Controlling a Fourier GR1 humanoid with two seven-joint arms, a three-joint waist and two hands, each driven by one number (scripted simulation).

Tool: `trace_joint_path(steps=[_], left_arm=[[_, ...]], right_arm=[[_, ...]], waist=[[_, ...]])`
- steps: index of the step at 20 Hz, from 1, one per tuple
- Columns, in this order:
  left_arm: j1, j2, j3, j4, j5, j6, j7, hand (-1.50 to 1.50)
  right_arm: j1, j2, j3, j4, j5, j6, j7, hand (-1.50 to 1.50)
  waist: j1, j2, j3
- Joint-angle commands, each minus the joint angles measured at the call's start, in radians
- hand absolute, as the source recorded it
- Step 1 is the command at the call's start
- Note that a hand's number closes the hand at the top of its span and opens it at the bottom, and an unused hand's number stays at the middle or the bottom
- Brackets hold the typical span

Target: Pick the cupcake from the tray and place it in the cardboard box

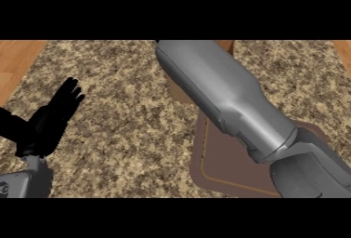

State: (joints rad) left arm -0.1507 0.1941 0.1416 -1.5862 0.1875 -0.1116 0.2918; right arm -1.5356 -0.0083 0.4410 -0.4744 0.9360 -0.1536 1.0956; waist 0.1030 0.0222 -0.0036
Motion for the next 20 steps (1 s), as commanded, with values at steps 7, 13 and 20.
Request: trace_joint_path(steps=[7,13,20], left_arm=[[-0.008,-0.002,0.003,0.013,-0.004,-0.001,-0.012,0.00],[0.038,-0.015,-0.001,-0.028,-0.011,0.010,-0.023,0.00],[0.011,0.019,0.019,0.000,0.014,-0.030,-0.016,0.00]], right_arm=[[0.113,0.008,-0.017,0.093,-0.064,-0.242,-0.015,1.50],[0.217,0.008,-0.104,0.165,-0.169,-0.281,-0.020,-1.50],[0.289,0.008,-0.056,0.110,-0.255,-0.374,-0.170,-1.50]], waist=[[-0.012,0.004,0.001],[-0.014,0.003,0.003],[-0.004,0.002,0.003]])
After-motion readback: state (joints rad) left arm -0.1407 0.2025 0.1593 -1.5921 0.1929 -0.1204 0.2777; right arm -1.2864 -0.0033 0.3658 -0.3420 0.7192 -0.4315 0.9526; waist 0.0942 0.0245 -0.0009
